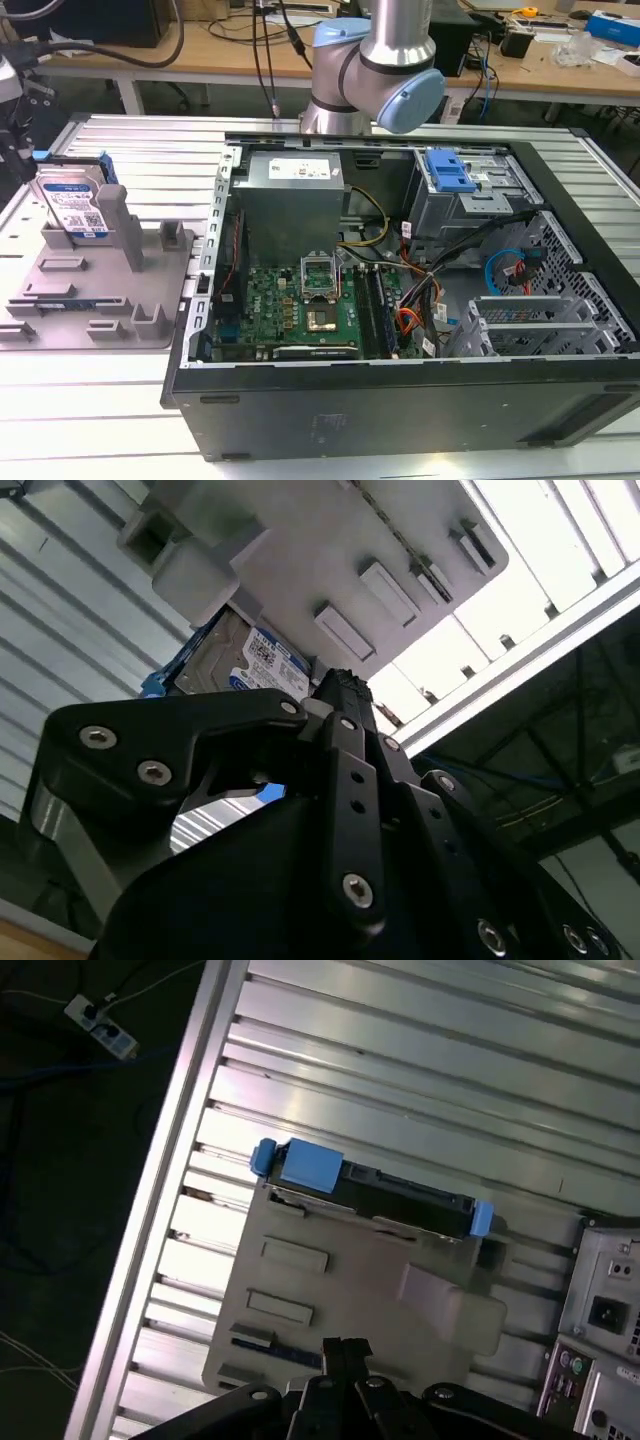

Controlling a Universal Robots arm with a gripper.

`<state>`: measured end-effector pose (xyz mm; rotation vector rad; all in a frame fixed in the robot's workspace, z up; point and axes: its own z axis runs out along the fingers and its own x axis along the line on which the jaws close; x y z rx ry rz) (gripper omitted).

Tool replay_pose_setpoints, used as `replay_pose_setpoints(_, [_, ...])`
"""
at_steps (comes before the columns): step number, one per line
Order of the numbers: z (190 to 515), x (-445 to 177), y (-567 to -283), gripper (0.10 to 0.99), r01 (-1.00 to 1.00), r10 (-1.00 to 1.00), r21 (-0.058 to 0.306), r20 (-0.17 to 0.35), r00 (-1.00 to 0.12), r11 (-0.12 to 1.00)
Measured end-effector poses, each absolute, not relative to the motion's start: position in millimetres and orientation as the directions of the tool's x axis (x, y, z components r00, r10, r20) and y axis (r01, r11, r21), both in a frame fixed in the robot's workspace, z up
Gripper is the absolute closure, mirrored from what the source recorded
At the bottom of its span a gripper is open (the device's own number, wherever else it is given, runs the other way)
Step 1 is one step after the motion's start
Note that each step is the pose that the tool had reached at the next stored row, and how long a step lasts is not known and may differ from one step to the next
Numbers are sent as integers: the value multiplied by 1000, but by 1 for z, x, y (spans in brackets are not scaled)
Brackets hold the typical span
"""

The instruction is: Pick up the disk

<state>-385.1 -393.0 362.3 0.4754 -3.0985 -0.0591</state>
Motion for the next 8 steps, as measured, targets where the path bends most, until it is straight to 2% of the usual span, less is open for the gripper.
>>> replay_pose_setpoints(5, [362,-385,-393,980,-465,-466,38,0,-885,884])
replay_pose_setpoints(8, [362,-385,-393,788,-524,-525,38,0,-851,851])
